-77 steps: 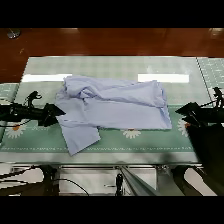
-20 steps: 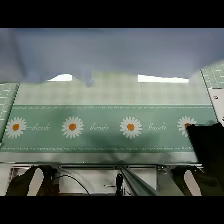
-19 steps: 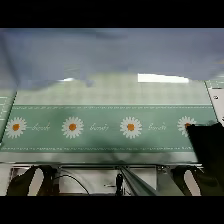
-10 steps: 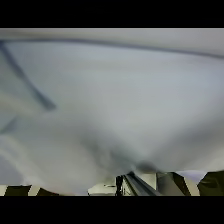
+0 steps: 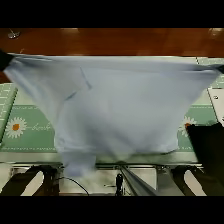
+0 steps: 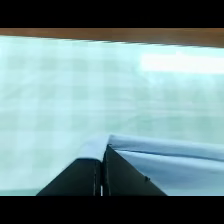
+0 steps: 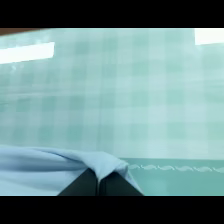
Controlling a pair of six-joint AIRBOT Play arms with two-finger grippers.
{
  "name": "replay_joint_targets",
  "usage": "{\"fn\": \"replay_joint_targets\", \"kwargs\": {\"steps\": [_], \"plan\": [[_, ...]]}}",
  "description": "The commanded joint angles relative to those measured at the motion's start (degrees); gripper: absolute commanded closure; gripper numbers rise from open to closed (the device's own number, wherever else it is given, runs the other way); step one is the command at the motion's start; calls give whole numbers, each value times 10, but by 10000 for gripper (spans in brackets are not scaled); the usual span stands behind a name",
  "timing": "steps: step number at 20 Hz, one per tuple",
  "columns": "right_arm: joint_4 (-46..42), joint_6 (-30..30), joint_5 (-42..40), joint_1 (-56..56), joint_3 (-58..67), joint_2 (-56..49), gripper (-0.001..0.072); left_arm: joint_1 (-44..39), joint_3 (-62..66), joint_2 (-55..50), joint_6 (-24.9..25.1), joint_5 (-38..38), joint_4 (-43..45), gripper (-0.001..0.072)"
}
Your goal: Fold the shirts.
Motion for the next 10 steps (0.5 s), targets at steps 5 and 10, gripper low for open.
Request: {"fn": "replay_joint_targets", "kwargs": {"steps": [5,10], "plan": [[59,-34,-238,54,26,-311,694,-18,-10,-243,-2,211,-164,688],[64,20,-221,56,177,-498,694,-23,-10,-346,-43,204,-191,688]]}}
